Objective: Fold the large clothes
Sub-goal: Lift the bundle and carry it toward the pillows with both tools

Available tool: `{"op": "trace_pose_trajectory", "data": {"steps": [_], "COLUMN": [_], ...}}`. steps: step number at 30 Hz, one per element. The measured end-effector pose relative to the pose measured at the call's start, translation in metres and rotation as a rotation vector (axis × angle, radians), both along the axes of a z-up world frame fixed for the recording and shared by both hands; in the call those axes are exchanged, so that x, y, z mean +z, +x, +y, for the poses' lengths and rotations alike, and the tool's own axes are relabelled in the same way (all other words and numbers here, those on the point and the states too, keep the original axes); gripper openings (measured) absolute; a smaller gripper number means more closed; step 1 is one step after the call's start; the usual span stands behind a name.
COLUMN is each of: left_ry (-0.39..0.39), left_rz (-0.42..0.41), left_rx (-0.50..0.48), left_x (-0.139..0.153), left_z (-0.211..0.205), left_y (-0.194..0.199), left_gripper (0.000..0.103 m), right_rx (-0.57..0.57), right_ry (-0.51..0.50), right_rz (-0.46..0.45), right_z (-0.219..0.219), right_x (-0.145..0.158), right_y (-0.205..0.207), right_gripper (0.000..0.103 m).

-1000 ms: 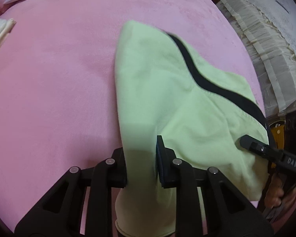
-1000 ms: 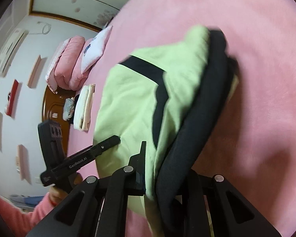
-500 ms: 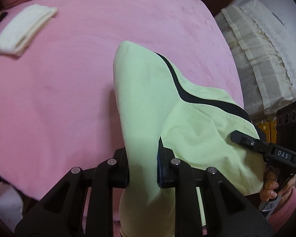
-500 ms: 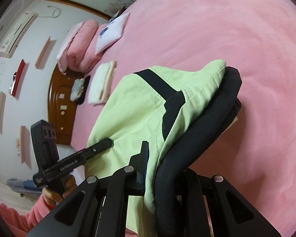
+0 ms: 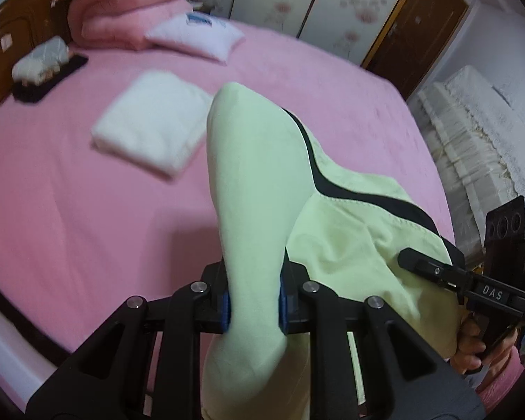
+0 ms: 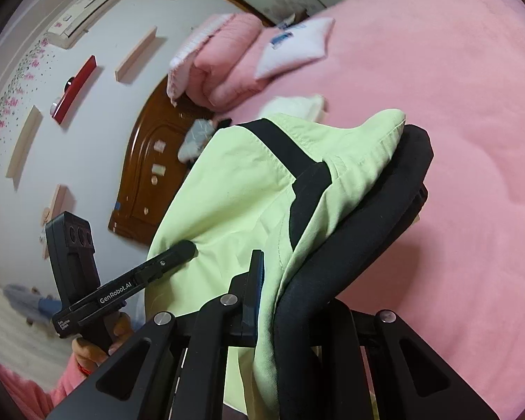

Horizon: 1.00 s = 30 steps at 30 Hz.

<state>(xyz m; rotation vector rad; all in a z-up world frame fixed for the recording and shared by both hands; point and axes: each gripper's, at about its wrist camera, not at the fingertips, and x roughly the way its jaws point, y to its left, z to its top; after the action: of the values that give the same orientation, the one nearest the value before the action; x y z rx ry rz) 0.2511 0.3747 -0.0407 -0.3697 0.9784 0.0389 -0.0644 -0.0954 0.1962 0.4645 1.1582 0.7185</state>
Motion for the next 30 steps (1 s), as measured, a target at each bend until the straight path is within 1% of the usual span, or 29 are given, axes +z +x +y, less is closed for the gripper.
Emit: {"op": "trace_pose_trajectory", "data": {"steps": [2,5,7,8,9,11,12,15,16,17,18,19,20,21,22,23,24,25,26,27,28,29,30], "left_ry": [0.020,0.015,0.023,0.042,0.058,0.105,0.114,0.172,0.199,0.213,0.223,0.230,0.235,0.244,0.258,0.268,0.265,0.245,0.221,0.210,0.208,0.251,0.290], "left_rz": [-0.032,-0.076,-0.097,-0.115,-0.127,-0.150,-0.152,-0.173,-0.188,-0.195,-0.202,-0.206,-0.208,-0.211,-0.212,-0.204,-0.191,-0.152,-0.089,-0.041,0.039,0.131,0.138], "left_rx": [-0.005,-0.001,0.005,0.005,0.004,0.013,0.019,0.021,0.011,0.005,0.000,-0.005,-0.007,-0.021,-0.044,-0.067,-0.074,-0.079,-0.076,-0.069,-0.055,-0.040,-0.036], "left_x": [0.012,0.029,0.037,0.042,0.048,0.059,0.060,0.068,0.069,0.066,0.060,0.052,0.043,0.032,0.011,-0.012,-0.036,-0.068,-0.104,-0.127,-0.159,-0.198,-0.212], "left_z": [0.044,0.118,0.156,0.176,0.206,0.244,0.253,0.288,0.300,0.306,0.312,0.326,0.334,0.342,0.344,0.356,0.359,0.374,0.388,0.392,0.400,0.405,0.405], "left_y": [0.011,0.034,0.057,0.069,0.067,0.099,0.123,0.190,0.215,0.238,0.262,0.285,0.304,0.322,0.343,0.361,0.372,0.389,0.406,0.412,0.422,0.430,0.430], "left_gripper": [0.016,0.016,0.016,0.016,0.016,0.016,0.016,0.016,0.016,0.016,0.017,0.017,0.017,0.017,0.017,0.017,0.017,0.017,0.017,0.017,0.017,0.017,0.022], "right_rx": [-0.018,-0.042,-0.058,-0.063,-0.064,-0.064,-0.064,-0.072,-0.084,-0.096,-0.110,-0.126,-0.140,-0.150,-0.147,-0.139,-0.138,-0.146,-0.157,-0.166,-0.161,-0.148,-0.115], "right_ry": [0.014,0.030,0.044,0.048,0.056,0.062,0.072,0.107,0.127,0.149,0.163,0.177,0.194,0.196,0.175,0.158,0.135,0.135,0.122,0.079,0.028,-0.011,-0.068], "right_rz": [-0.027,-0.060,-0.078,-0.087,-0.100,-0.128,-0.148,-0.179,-0.183,-0.189,-0.195,-0.199,-0.205,-0.201,-0.199,-0.200,-0.196,-0.173,-0.129,-0.080,-0.018,0.032,0.109], "right_z": [0.080,0.159,0.205,0.241,0.265,0.313,0.336,0.382,0.387,0.387,0.394,0.394,0.409,0.399,0.409,0.396,0.410,0.409,0.410,0.436,0.436,0.445,0.455], "right_x": [0.016,0.028,0.034,0.040,0.045,0.054,0.055,0.062,0.065,0.065,0.063,0.055,0.045,0.034,0.020,0.009,-0.011,-0.034,-0.064,-0.096,-0.133,-0.159,-0.191], "right_y": [-0.009,0.003,0.024,0.036,0.050,0.082,0.102,0.162,0.177,0.186,0.203,0.226,0.245,0.262,0.279,0.285,0.300,0.310,0.321,0.342,0.351,0.358,0.363], "right_gripper": [0.011,0.011,0.011,0.011,0.011,0.011,0.011,0.011,0.011,0.011,0.011,0.011,0.011,0.011,0.011,0.011,0.011,0.011,0.011,0.011,0.011,0.011,0.012]}}
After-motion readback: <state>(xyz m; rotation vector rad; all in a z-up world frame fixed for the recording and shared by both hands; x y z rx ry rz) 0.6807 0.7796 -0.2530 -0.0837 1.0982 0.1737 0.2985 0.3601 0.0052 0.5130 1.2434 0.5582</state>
